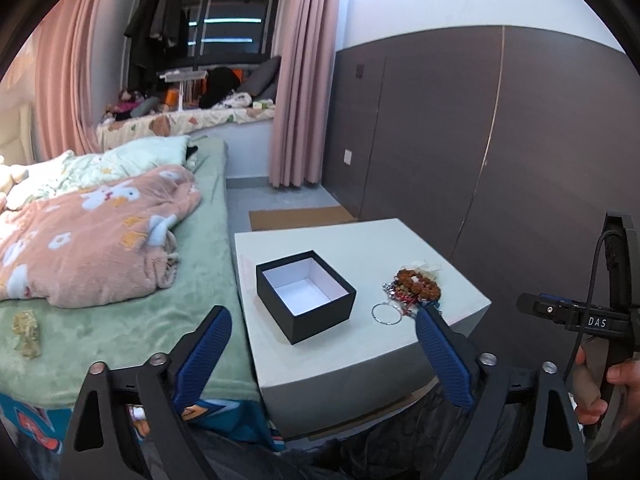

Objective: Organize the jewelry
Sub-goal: 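Reach the left gripper to the brown bead bracelet and grasp it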

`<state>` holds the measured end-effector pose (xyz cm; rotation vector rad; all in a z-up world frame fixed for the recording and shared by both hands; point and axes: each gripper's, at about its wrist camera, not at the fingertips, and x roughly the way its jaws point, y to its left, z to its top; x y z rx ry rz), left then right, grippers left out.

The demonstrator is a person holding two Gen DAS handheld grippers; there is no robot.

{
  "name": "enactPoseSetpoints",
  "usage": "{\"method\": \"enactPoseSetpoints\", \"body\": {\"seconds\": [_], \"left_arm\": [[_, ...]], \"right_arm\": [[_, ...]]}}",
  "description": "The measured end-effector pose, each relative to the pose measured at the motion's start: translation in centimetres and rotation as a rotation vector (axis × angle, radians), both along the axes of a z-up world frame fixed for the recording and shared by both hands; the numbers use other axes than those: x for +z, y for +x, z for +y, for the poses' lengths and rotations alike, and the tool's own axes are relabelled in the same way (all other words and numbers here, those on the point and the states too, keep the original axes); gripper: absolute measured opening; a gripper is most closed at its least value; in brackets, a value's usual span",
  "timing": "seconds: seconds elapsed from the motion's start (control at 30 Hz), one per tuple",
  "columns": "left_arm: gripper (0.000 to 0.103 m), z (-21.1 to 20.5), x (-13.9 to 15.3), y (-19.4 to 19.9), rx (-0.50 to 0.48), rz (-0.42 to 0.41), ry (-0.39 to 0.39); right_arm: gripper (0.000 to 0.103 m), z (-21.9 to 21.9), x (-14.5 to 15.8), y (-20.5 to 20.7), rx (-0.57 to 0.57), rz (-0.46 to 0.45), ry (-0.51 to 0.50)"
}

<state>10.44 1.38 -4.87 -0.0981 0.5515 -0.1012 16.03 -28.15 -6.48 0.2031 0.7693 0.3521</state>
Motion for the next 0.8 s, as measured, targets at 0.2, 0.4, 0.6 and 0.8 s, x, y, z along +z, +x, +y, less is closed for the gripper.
{"method": "enactPoseSetpoints", "body": {"seconds": [0.2,0.4,0.6,0.8], "left_arm": [[0.077,0.0,-1.6,4.4,-0.030,0.075,-0.036],[0.069,-1.6,-2.7,8.3,-0.085,0.128,-0.064],[0.062,-4.1,-3.4,11.7,-0.147,0.181,-0.084],[0.054,-7.1,-4.1,15.0,-0.209,0.260,-0.121]], "right_arm": [[0.089,-0.6,-2.0,4.0,-0.032,0.059,0.022],[0.082,-1.6,-4.1,7.2,-0.063,0.137,0.047],[0.082,-3.4,-5.1,9.2,-0.095,0.170,0.075],[0.082,-5.6,-5.6,11.0,-0.127,0.202,0.106]]}}
